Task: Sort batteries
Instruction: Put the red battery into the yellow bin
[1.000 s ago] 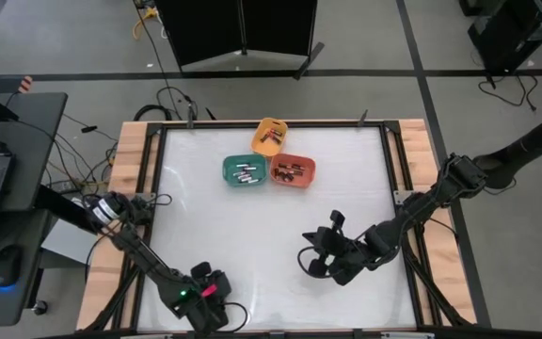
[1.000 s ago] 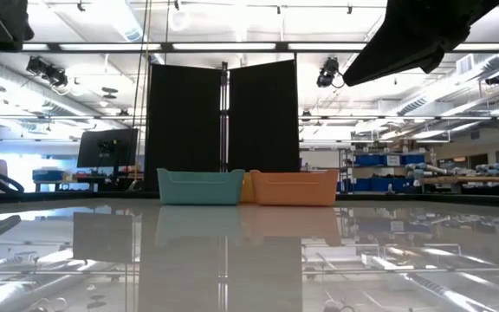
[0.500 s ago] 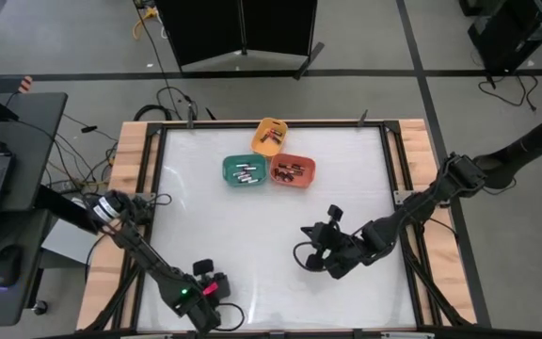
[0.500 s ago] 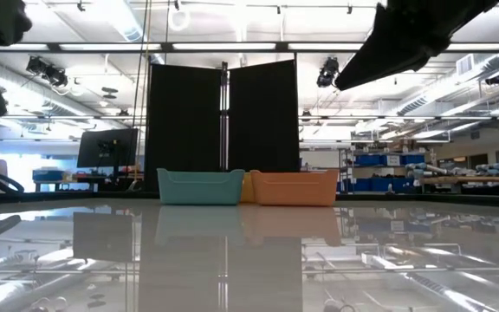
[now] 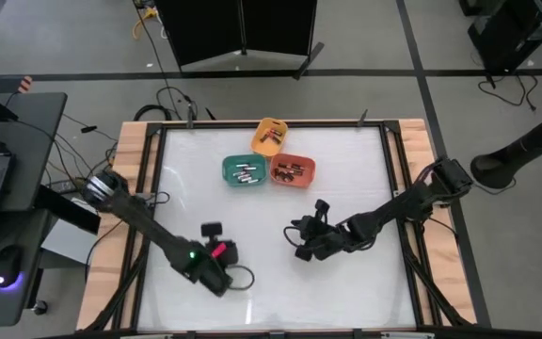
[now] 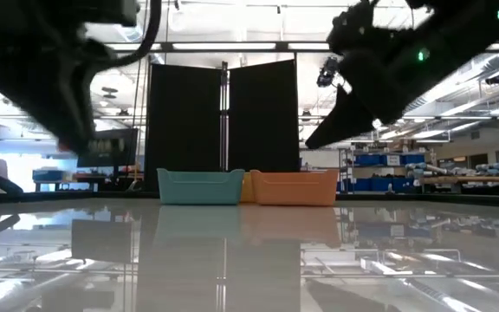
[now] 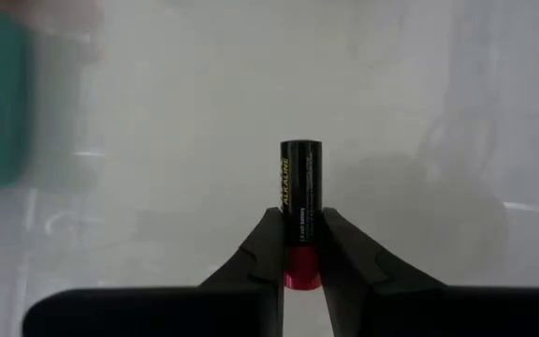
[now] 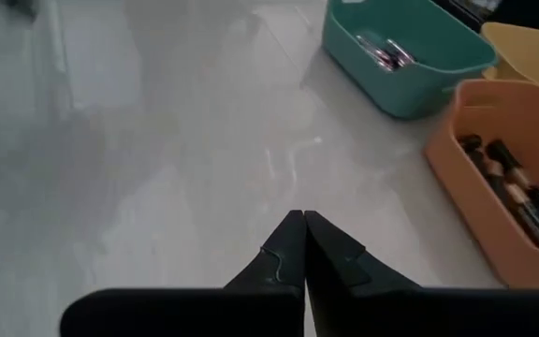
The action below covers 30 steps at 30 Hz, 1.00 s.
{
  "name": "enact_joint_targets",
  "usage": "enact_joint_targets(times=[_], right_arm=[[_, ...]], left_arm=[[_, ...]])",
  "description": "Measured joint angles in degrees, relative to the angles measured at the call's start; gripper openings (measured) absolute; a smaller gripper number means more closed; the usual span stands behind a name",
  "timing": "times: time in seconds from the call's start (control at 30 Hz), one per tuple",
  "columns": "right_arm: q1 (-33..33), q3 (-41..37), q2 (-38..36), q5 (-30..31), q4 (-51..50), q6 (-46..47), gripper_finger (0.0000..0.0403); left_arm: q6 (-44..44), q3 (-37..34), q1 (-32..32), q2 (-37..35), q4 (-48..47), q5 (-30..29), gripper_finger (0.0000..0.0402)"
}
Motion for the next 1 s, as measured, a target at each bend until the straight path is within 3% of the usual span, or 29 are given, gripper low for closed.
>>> enact_joint_targets(times=[0.17,0.37,0.63,0.77,0.87,1.0], right_arm=[[-0.94,-3.41,1.19,-0.47,9.16,-4.03,0.001],[-3.48,-4.85,1.28,-1.11,10.31,-6.23,0.0009],[-7.94,-4.94,1.28,-3.23,10.2,-9.84,0.0009],[-9.2,-4.94,1.28,-3.51,10.1,-10.33,0.0009],[-9.68,-4.94,1.28,-3.65,9.59,-10.99,0.0009],[-10.12,-4.92,1.28,-3.66,9.29,-11.8,0.0009]], left_arm=[[8.5,0.0,7.71,-7.93,-1.05,-2.82,0.0049],[23.47,0.08,21.96,-14.31,3.49,-1.02,0.0049],[39.0,0.2,47.49,-14.43,13.34,9.1,0.0049],[40.28,0.24,59.85,-13.53,23.02,20.09,0.0049],[39.56,0.46,65.75,-10.96,25.95,25.33,0.0049],[40.04,3.36,68.97,-4.71,25.87,28.45,0.0049]])
